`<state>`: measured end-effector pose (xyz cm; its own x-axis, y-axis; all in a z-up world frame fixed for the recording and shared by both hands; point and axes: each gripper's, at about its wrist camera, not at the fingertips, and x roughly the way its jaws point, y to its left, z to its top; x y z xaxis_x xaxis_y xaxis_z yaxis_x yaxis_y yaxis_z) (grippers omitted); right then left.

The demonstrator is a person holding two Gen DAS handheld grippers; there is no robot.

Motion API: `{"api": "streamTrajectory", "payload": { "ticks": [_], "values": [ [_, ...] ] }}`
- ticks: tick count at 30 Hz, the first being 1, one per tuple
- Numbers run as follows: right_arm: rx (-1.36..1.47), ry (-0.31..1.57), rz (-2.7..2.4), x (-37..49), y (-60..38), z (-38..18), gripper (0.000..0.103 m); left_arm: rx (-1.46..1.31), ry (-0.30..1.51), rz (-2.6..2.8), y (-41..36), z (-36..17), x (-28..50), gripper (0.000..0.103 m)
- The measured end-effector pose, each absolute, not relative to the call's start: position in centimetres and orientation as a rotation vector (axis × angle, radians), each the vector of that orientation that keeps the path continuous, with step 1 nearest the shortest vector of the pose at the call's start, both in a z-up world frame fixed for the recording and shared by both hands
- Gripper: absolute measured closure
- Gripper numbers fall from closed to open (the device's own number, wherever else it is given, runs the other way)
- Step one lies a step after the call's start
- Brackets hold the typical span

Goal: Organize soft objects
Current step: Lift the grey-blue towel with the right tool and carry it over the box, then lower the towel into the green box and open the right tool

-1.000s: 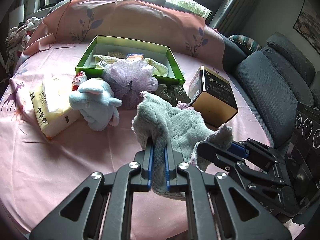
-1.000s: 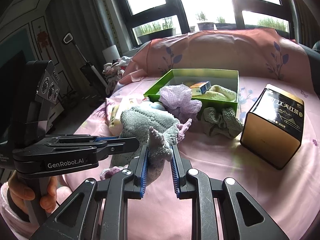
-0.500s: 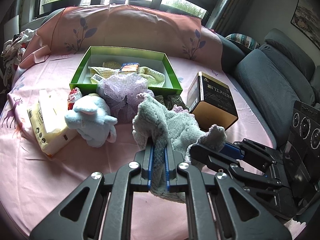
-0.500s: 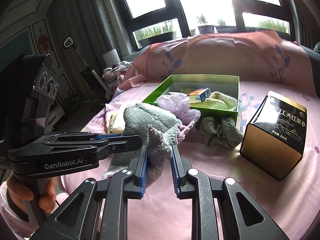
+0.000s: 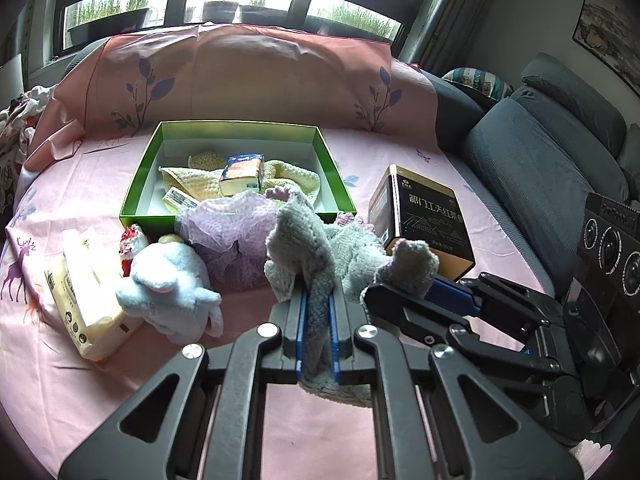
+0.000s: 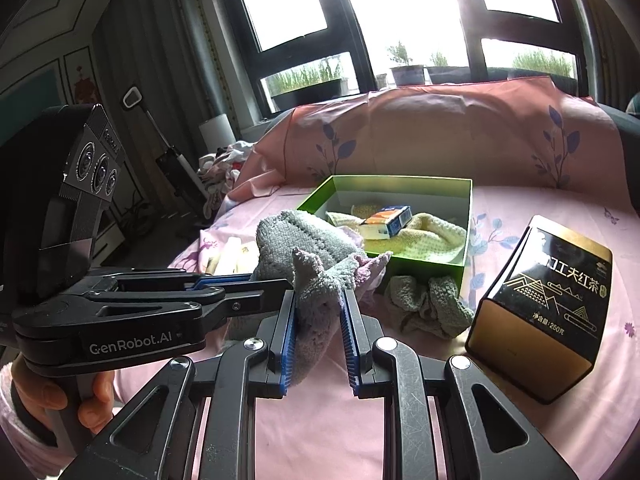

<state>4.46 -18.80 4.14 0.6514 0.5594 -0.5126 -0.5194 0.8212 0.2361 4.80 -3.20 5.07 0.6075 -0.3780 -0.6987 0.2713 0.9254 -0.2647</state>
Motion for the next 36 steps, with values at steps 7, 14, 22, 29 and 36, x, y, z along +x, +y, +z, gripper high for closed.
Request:
{"api": "streamTrajectory", "payload": {
  "ticks": [7, 14, 22, 29, 36],
  "values": [
    [0.056, 0.563, 0.601, 7.0, -18.7, 5.6, 0.080, -0.109, 0.812, -0.378, -3.7, 6.1, 7.4, 0.096],
    [0.033, 0.536, 0.583, 10.4, -18.1, 6.7, 0.080, -0.091, 0.798, -0.367, -3.4, 6.9, 11.1, 0.096],
    [0.024, 0.521, 0.563, 16.3, -17.1, 8.3, 0.080, -0.095, 0.790, -0.334, -2.6, 8.4, 17.5, 0.096],
    [0.029, 0.592, 0.529, 22.0, -16.1, 6.8, 0.080, -0.152, 0.853, -0.302, -1.5, 6.7, 23.1, 0.096],
    [0.024, 0.721, 0.486, 25.7, -14.7, 2.5, 0.080, -0.210, 0.988, -0.238, -0.3, 1.5, 26.8, 0.096]
  ]
}}
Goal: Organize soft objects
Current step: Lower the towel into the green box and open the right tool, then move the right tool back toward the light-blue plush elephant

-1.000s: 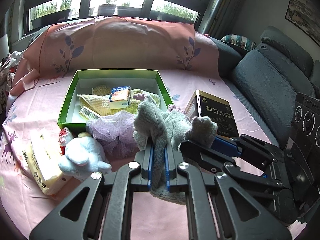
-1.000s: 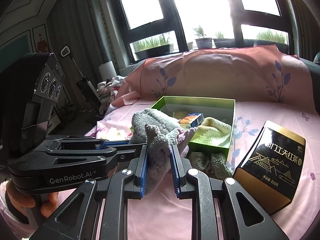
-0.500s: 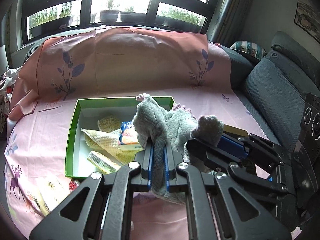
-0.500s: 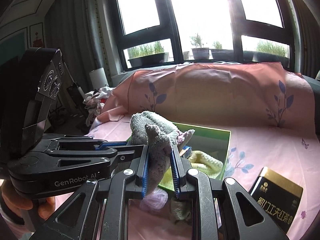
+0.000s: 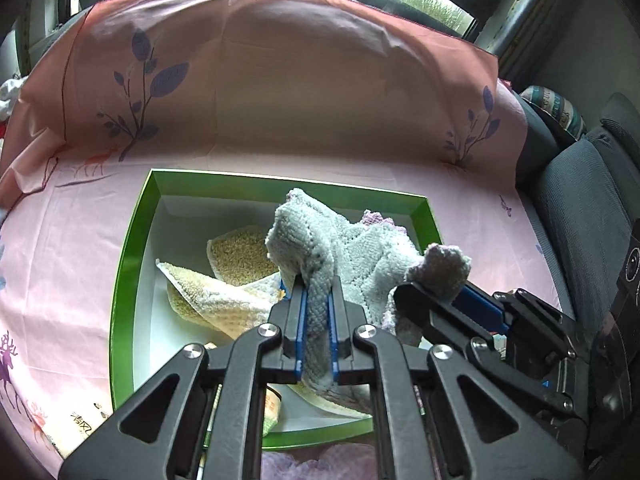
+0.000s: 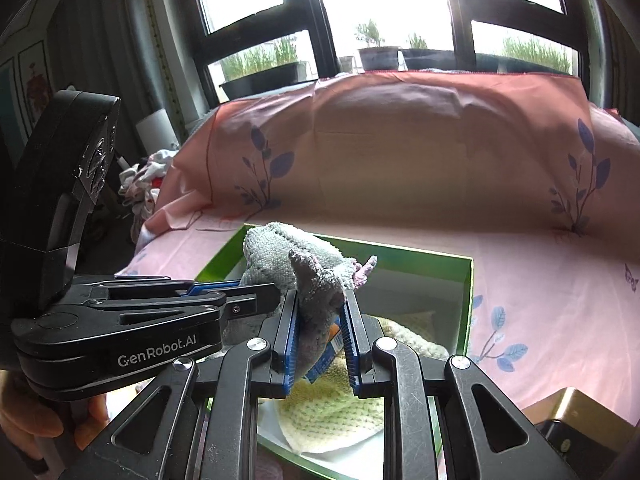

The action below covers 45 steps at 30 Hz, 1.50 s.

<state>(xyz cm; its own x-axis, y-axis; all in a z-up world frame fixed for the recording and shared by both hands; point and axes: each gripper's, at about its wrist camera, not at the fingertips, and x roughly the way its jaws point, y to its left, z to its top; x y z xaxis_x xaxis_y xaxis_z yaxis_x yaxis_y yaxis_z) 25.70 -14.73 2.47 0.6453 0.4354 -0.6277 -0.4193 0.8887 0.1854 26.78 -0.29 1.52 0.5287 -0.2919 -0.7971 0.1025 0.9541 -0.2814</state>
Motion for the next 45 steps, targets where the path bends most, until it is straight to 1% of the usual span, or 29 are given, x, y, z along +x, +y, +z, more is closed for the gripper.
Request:
{"api": "streamTrajectory", "payload": {
  "ticks": [6, 9, 10, 11, 12, 13, 14, 15, 16, 17, 22, 24, 26, 27, 28, 30, 32, 41, 45],
  "values": [
    [0.004, 0.774, 0.442, 26.8, -14.2, 0.5, 0.080, -0.203, 1.035, -0.186, 0.2, -0.1, 27.8, 0.095],
    [0.012, 0.784, 0.426, 27.0, -14.4, 0.2, 0.080, -0.198, 1.042, -0.166, 0.6, -0.4, 27.9, 0.092],
    [0.014, 0.787, 0.417, 27.0, -14.6, 0.2, 0.080, -0.200, 1.046, -0.159, 0.7, -0.5, 27.9, 0.086],
    [0.014, 0.793, 0.407, 27.0, -14.7, 0.2, 0.080, -0.203, 1.052, -0.150, 0.9, -0.5, 27.9, 0.070],
    [0.013, 0.801, 0.397, 27.1, -14.9, 0.2, 0.080, -0.208, 1.056, -0.142, 1.1, -0.5, 27.9, 0.058],
    [0.013, 0.806, 0.386, 27.1, -15.1, 0.2, 0.078, -0.213, 1.054, -0.133, 1.3, -0.5, 27.8, 0.036],
    [0.016, 0.810, 0.372, 27.0, -15.4, 0.2, 0.073, -0.211, 1.046, -0.121, 1.5, -0.4, 27.6, 0.029],
    [0.017, 0.814, 0.361, 26.9, -15.6, 0.3, 0.068, -0.212, 1.040, -0.120, 1.7, -0.2, 27.4, 0.029],
    [0.020, 0.817, 0.355, 26.8, -15.9, 0.3, 0.058, -0.213, 1.038, -0.120, 1.9, 0.0, 27.3, 0.028],
    [0.024, 0.813, 0.349, 26.5, -16.3, 0.5, 0.052, -0.213, 1.038, -0.118, 2.0, 0.1, 27.1, 0.028],
    [0.038, 0.808, 0.339, 24.4, -17.4, 1.3, 0.051, -0.207, 1.035, -0.107, 2.5, 1.0, 25.6, 0.020],
    [0.028, 0.809, 0.328, 23.3, -17.6, 1.6, 0.045, -0.199, 1.030, -0.105, 2.6, 1.6, 24.7, 0.019],
    [0.020, 0.806, 0.320, 22.0, -17.7, 1.9, 0.024, -0.182, 1.024, -0.111, 2.4, 2.2, 23.7, 0.019],
    [0.018, 0.805, 0.322, 21.3, -17.8, 2.1, 0.020, -0.168, 1.024, -0.112, 2.3, 2.4, 23.2, 0.018],
    [0.019, 0.804, 0.321, 20.6, -17.9, 2.3, 0.018, -0.154, 1.020, -0.110, 2.2, 2.7, 22.7, 0.018],
    [0.022, 0.797, 0.312, 19.2, -18.3, 2.8, 0.018, -0.134, 1.007, -0.104, 2.2, 3.2, 21.4, 0.017],
    [0.016, 0.788, 0.295, 17.7, -18.5, 3.3, 0.018, -0.134, 0.995, -0.104, 2.2, 3.7, 20.2, 0.001],
    [-0.013, 0.723, 0.269, 11.2, -19.0, 5.8, 0.018, -0.133, 0.949, -0.126, 1.9, 5.2, 14.3, 0.001],
    [0.000, 0.724, 0.286, 9.0, -19.5, 6.2, 0.018, -0.142, 0.908, -0.122, 1.9, 5.7, 11.2, 0.001]
  ]
}}
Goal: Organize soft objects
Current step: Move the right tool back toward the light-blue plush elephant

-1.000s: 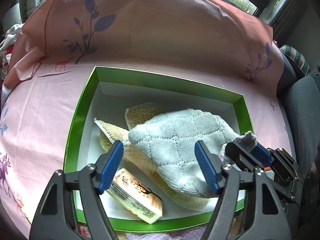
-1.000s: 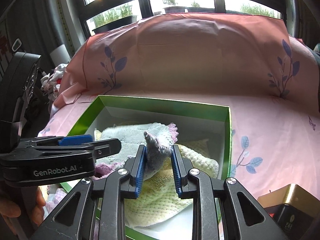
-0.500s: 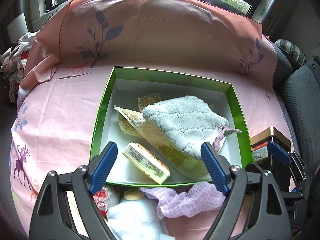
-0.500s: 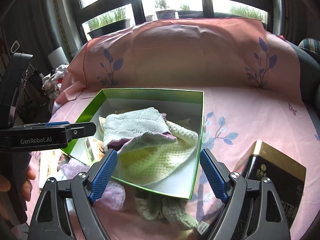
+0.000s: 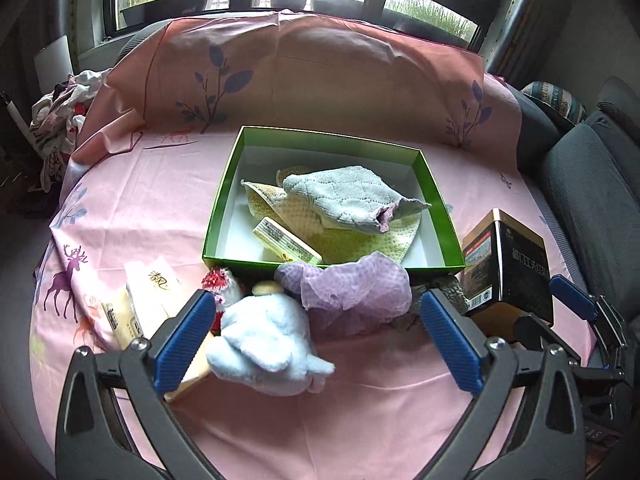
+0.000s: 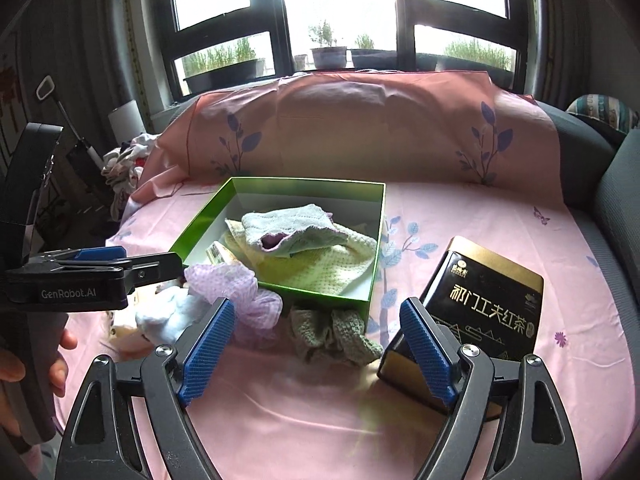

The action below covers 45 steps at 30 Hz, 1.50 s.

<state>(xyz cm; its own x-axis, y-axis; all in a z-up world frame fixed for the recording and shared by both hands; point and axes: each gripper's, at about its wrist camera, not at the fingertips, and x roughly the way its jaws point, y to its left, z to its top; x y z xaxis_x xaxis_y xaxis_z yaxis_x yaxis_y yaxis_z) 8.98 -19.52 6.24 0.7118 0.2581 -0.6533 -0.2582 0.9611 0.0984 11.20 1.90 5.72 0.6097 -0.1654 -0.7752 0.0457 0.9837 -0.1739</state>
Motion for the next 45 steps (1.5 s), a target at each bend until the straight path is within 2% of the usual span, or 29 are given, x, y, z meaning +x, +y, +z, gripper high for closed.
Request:
{"api": "streamTrajectory", "payload": {
  "ticks": [18, 30, 38, 45],
  "values": [
    [0.013, 0.735, 0.266, 3.6, -20.9, 5.2, 0.018, -0.133, 0.864, -0.119, 0.7, 5.2, 3.4, 0.001],
    [0.072, 0.737, 0.346, 1.7, -21.2, 2.2, 0.018, -0.268, 0.865, -0.178, 2.8, 2.5, 1.2, 0.001],
    [0.017, 0.785, 0.535, 1.7, -16.1, -1.9, 0.018, -0.359, 0.853, -0.197, 5.8, 0.1, 0.5, 0.001],
    [-0.027, 0.794, 0.618, 5.6, -10.1, -4.0, 0.018, -0.416, 0.854, -0.159, 8.2, -0.8, 1.5, 0.001]
  ]
}}
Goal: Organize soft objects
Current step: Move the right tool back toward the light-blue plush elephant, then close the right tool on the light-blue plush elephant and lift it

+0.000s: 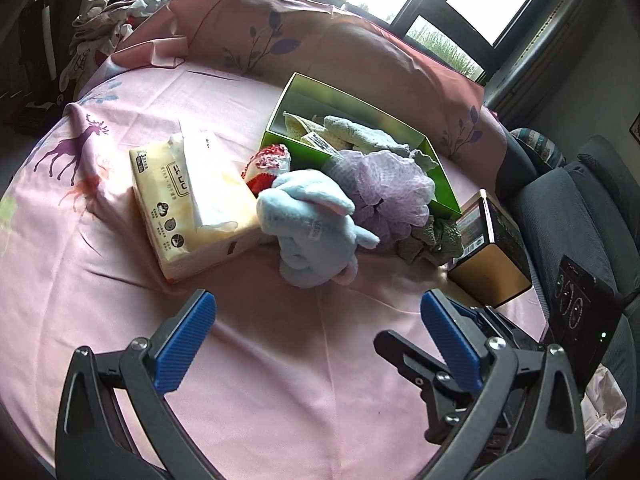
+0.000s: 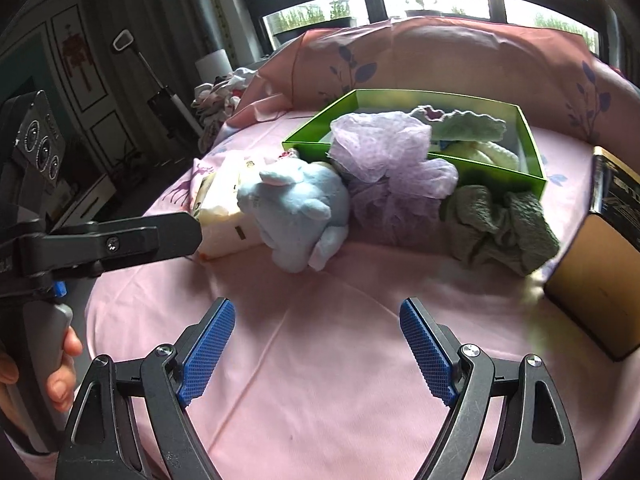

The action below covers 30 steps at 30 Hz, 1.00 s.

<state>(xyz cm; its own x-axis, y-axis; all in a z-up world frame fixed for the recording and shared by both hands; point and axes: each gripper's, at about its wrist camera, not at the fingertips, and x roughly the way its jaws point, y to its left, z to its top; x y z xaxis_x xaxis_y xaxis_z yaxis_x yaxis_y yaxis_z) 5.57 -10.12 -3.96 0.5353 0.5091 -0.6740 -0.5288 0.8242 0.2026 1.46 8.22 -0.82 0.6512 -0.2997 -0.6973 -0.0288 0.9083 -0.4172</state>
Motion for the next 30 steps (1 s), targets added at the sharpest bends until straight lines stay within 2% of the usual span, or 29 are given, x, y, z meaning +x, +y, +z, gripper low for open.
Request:
{"api": "streamTrajectory", "payload": {
  "ticks": [9, 10, 11, 13, 14, 20, 30],
  "values": [
    [-0.028, 0.845, 0.642, 11.5, -5.0, -5.9, 0.018, -0.461, 0.869, -0.101, 11.9, -1.8, 2.5, 0.001],
    [-0.022, 0.847, 0.642, 11.8, -4.9, -6.1, 0.026, -0.460, 0.870, -0.100, 11.9, -1.8, 2.5, 0.001],
    [-0.013, 0.855, 0.654, 12.0, -4.8, -6.2, 0.040, -0.456, 0.870, -0.099, 12.0, -1.9, 2.6, 0.001],
    [0.014, 0.851, 0.662, 11.8, -5.2, -6.1, 0.043, -0.449, 0.876, -0.102, 11.8, -1.9, 2.8, 0.001],
    [0.017, 0.845, 0.671, 11.5, -5.6, -5.9, 0.050, -0.448, 0.878, -0.108, 11.7, -1.9, 2.8, 0.001],
    [0.043, 0.822, 0.736, 6.8, -9.7, -4.6, 0.050, -0.445, 0.919, -0.208, 9.3, -2.1, 2.8, 0.001],
    [-0.008, 0.872, 0.692, 0.0, -17.0, -4.6, 0.048, -0.343, 1.036, -0.446, -0.6, -3.8, 1.9, 0.001]
  ]
}}
